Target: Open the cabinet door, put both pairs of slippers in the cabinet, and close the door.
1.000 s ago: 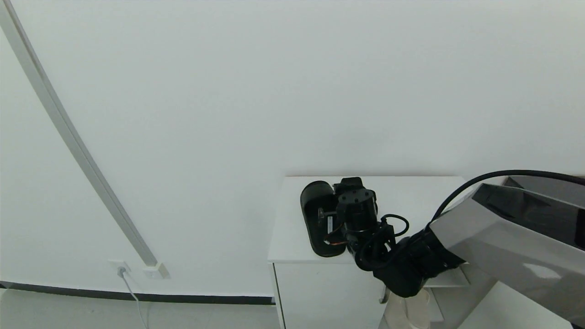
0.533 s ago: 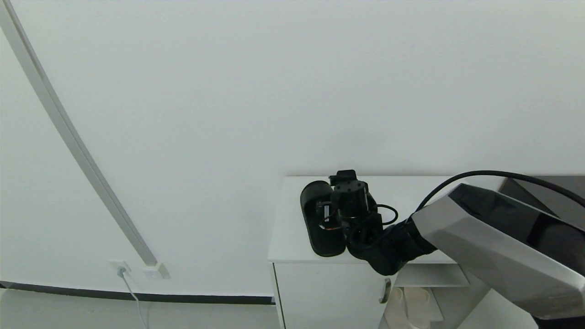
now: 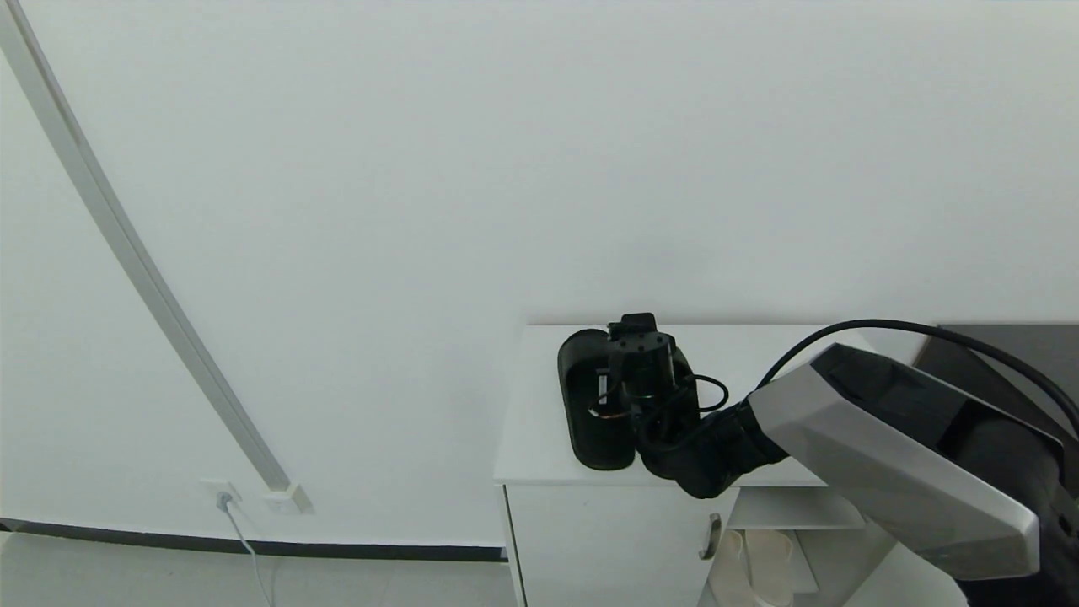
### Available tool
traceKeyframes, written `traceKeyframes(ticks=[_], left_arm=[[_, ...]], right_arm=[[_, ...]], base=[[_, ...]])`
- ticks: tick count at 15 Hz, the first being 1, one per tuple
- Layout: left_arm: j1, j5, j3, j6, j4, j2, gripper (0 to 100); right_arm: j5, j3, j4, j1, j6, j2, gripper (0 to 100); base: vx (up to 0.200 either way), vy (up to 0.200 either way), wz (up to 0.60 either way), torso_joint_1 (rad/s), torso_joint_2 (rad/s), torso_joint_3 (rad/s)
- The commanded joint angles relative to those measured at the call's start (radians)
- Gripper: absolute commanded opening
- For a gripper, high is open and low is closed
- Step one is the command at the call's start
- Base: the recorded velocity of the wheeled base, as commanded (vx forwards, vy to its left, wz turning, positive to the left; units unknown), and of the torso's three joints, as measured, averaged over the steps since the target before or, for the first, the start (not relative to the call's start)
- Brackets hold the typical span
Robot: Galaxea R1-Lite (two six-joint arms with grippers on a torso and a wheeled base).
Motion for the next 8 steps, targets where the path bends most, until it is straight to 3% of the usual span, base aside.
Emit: traceKeyframes(ticks=[1,8], left_arm=[[0.0,0.0,0.0,0.0,0.001,0.0,0],[0.0,0.0,0.0,-0.001,0.001,0.0,0]], right_arm=[[0.0,0.031,0.0,0.006,0.0,-0.037,0],[0.069,0.223,-0.002,0.054,0.001,-0.246,0]], base=[[0.0,0.0,0.0,0.0,0.0,0.0],[0.0,0.0,0.0,0.0,0.0,0.0]])
